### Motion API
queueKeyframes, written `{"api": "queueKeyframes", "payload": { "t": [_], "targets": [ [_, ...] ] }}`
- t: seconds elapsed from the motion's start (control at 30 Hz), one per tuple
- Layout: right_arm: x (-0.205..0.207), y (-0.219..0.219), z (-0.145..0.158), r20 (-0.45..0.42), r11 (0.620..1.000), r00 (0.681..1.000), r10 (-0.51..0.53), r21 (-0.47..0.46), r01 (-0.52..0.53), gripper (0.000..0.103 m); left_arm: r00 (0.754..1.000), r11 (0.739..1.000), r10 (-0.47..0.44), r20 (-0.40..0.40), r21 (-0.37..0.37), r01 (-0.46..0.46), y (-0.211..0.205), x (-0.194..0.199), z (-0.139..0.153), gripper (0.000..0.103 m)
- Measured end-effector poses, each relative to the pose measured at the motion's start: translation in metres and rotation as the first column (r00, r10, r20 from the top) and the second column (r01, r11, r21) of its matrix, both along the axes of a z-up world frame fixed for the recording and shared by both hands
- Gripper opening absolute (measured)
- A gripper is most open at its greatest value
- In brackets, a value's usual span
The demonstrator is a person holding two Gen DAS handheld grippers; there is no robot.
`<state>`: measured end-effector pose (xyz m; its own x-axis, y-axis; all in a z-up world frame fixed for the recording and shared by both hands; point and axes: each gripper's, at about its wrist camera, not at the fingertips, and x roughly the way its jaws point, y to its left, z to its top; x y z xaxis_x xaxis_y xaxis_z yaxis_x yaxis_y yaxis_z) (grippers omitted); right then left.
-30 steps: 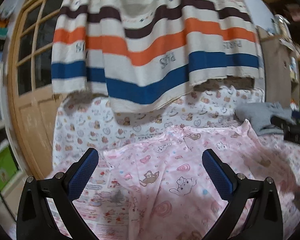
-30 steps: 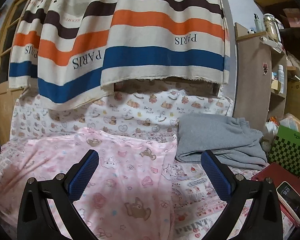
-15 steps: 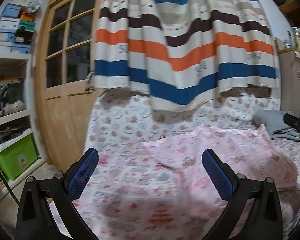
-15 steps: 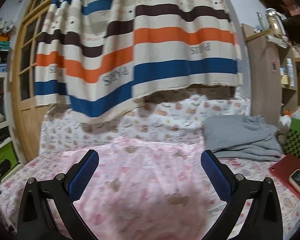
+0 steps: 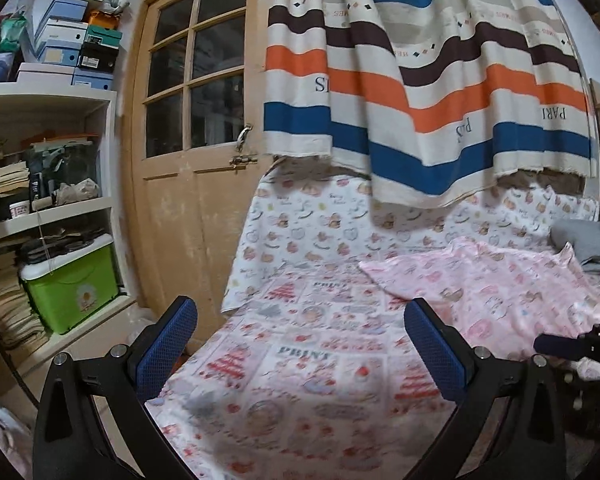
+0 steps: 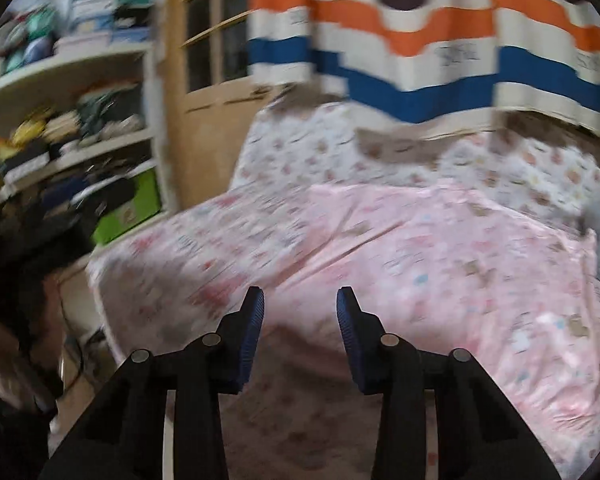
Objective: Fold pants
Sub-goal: 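Grasp one pink pants leg hem with the right tool while the left tool grasps the other leg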
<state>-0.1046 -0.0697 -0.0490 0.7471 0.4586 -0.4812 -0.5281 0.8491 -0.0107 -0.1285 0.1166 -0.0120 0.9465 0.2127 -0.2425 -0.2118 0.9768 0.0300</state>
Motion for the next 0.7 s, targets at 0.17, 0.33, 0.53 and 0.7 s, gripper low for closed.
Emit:
{"api": "queueKeyframes", "payload": {
  "t": [0.17,0.33,0.53,0.7],
  "targets": [
    [-0.001,0.013,-0.01,-0.001,0.998,1.0,0.021,-0.066,-0.021,0.04,1.0,1.0,-0.001,-0.027,-0.018,0.0,0.01,0.004,-0.006,0.103],
    [0.008,0.013,-0.009,-0.007,0.995,1.0,0.006,-0.095,-0.006,0.04,0.999,0.999,0.006,-0.037,-0.031,-0.007,0.017,0.006,-0.008,0.103],
    [0.014,0.018,-0.017,-0.024,0.982,0.997,0.073,-0.175,-0.076,0.051,0.999,1.0,-0.001,-0.054,-0.003,0.001,0.011,0.01,-0.01,0.103],
    [0.013,0.018,-0.02,0.02,0.97,0.999,0.037,-0.239,-0.031,0.014,0.997,1.0,-0.013,-0.071,-0.002,0.013,0.008,0.014,-0.012,0.103]
  ]
}}
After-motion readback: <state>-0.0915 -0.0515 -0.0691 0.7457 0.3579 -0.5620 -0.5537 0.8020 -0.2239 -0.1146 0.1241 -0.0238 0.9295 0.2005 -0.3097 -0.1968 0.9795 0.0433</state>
